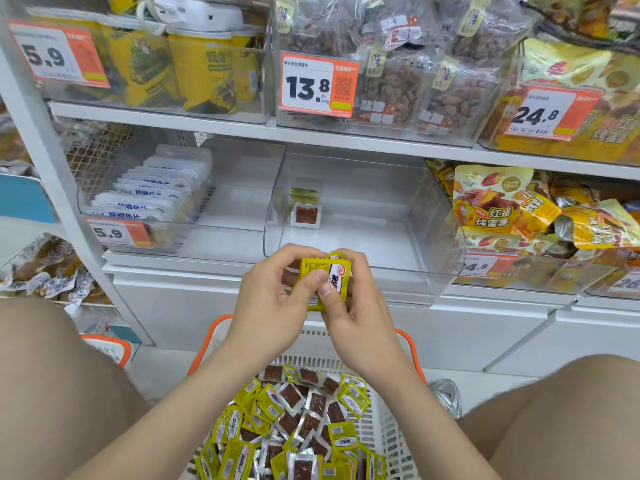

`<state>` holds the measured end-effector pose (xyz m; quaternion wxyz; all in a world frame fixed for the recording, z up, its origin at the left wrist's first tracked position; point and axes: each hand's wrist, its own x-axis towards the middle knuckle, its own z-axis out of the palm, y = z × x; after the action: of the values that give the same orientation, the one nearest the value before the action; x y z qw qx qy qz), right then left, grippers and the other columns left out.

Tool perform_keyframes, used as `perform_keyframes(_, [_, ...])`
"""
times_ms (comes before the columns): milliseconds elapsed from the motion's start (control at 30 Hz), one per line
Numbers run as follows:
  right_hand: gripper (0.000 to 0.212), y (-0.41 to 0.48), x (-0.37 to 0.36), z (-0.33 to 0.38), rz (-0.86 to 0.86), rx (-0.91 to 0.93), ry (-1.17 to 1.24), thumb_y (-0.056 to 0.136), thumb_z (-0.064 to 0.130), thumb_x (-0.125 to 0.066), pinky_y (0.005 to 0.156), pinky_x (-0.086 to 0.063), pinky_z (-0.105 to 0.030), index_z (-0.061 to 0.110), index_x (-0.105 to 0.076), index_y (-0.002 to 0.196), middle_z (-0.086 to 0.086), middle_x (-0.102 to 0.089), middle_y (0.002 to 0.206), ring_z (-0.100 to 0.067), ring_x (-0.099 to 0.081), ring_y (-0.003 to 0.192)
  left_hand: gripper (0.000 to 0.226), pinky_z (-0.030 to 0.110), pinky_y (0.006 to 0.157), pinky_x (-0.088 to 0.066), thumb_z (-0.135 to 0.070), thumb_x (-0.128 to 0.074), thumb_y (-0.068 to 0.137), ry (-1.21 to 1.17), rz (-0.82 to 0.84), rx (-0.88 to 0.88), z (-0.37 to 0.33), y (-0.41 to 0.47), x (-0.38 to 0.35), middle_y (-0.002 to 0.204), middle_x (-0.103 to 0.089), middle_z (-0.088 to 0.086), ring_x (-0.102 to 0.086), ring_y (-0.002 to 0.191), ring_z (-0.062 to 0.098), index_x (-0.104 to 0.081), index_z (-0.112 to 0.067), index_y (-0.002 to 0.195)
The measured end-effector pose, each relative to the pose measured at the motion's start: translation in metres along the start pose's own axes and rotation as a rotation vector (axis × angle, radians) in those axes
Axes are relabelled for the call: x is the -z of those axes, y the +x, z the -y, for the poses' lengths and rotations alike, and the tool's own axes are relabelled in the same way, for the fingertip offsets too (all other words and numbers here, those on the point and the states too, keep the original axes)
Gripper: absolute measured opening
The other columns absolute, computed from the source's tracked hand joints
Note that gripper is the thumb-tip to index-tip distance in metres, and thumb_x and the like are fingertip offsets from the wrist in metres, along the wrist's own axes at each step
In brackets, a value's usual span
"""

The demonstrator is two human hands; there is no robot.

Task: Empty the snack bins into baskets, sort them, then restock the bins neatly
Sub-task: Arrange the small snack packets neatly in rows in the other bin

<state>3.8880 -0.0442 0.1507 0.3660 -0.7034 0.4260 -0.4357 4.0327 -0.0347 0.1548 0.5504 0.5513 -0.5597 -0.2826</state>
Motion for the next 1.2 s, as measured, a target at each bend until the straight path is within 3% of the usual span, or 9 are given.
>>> perform_keyframes(167, [0.020, 0.015, -0.004, 0.008, -0.062, -0.071, -0.041, 0.104, 0.030, -0.060, 0.069, -0.050, -0.036, 0.036, -0.052, 0.122, 0.010, -0.072, 0.090, -0.014, -0.065, 0.077, 0.018, 0.043, 0.088, -0.059, -0.027, -0.072, 0.096, -0.177, -0.020, 0.139, -0.006, 0.007, -0.001, 0.102, -0.079, -0.004, -0.075, 0.095, 0.017, -0.071, -0.024, 0.113])
perform_keyframes(333, [0.039, 0.035, 0.025, 0.029, 0.288, -0.193, 0.240, 0.102, 0.014, -0.066, 0.072, -0.058, -0.037, 0.024, -0.052, 0.137, -0.011, -0.075, 0.100, -0.021, -0.075, 0.078, 0.025, 0.042, 0.080, -0.059, -0.017, -0.066, 0.099, -0.483, 0.168, 0.425, -0.020, 0.037, 0.027, 0.106, -0.076, 0.023, -0.070, 0.088, 0.034, -0.073, 0.000, 0.115])
perform_keyframes(467, [0.087, 0.060, 0.048, 0.028, 0.396, 0.046, 0.020, 0.086, -0.010, -0.052, 0.097, -0.059, -0.040, 0.041, -0.036, 0.155, 0.009, -0.050, 0.148, -0.020, -0.067, 0.119, 0.043, 0.029, 0.081, -0.064, -0.022, -0.070, 0.084, -0.545, 0.332, 0.641, -0.032, 0.070, 0.051, 0.114, -0.076, 0.020, -0.074, 0.094, 0.025, -0.073, 0.003, 0.119])
perform_keyframes(600, [0.056, 0.088, 0.036, 0.018, 0.259, 0.328, -0.219, 0.086, 0.002, -0.077, 0.089, -0.057, -0.027, 0.030, -0.063, 0.133, 0.007, -0.053, 0.145, -0.010, -0.064, 0.116, 0.039, 0.022, 0.059, -0.058, -0.023, -0.071, 0.092, -0.499, 0.296, 0.679, -0.030, 0.089, 0.045, 0.109, -0.075, 0.019, -0.072, 0.076, 0.022, -0.070, 0.004, 0.120])
perform_keyframes(800, [0.028, 0.136, 0.029, -0.010, 0.308, 0.211, -0.270, 0.098, 0.026, -0.071, 0.076, -0.051, -0.026, 0.023, -0.063, 0.124, 0.011, -0.072, 0.110, -0.011, -0.068, 0.088, 0.069, 0.028, 0.051, -0.043, -0.064, -0.034, 0.105, 0.128, 0.105, 0.547, -0.025, 0.108, 0.041, 0.074, -0.078, 0.012, -0.061, 0.055, 0.024, -0.073, -0.008, 0.095])
perform_keyframes(867, [0.025, 0.157, 0.031, -0.025, 0.337, 0.150, -0.412, 0.102, 0.030, -0.064, 0.074, -0.043, -0.033, 0.019, -0.062, 0.124, 0.007, -0.071, 0.101, -0.014, -0.065, 0.086, 0.058, 0.034, 0.064, -0.045, -0.060, -0.043, 0.101, 0.421, -0.124, 0.370, -0.012, 0.112, 0.046, 0.064, -0.071, 0.002, -0.066, 0.071, 0.029, -0.070, -0.015, 0.076])
perform_keyframes(933, [0.025, 0.180, 0.028, -0.044, 0.367, 0.086, -0.710, 0.104, 0.037, -0.058, 0.075, -0.035, -0.036, 0.018, -0.060, 0.120, -0.003, -0.068, 0.099, -0.031, -0.061, 0.095, 0.033, 0.038, 0.074, -0.046, -0.051, -0.056, 0.096, 0.624, -0.214, 0.260, 0.006, 0.114, 0.047, 0.081, -0.067, 0.002, -0.064, 0.090, 0.034, -0.063, -0.021, 0.084])
perform_keyframes(1067, [0.035, 0.217, 0.008, -0.076, 0.494, -0.020, -1.012, 0.106, 0.038, -0.053, 0.083, -0.045, -0.043, 0.011, -0.054, 0.128, -0.018, -0.065, 0.122, -0.043, -0.059, 0.114, 0.035, 0.049, 0.090, -0.048, -0.035, -0.061, 0.093, 0.702, -0.044, 0.238, 0.026, 0.118, 0.037, 0.118, -0.053, 0.011, -0.055, 0.110, 0.038, -0.047, -0.015, 0.118])
perform_keyframes(1200, [0.038, 0.237, -0.014, -0.086, 0.460, -0.063, -0.976, 0.107, 0.023, -0.054, 0.080, -0.045, -0.042, 0.006, -0.046, 0.139, -0.024, -0.061, 0.125, -0.045, -0.060, 0.112, 0.019, 0.045, 0.076, -0.039, -0.024, -0.050, 0.094, 0.880, 0.027, 0.171, 0.031, 0.116, 0.025, 0.108, -0.058, 0.014, -0.047, 0.106, 0.039, -0.039, -0.013, 0.104])
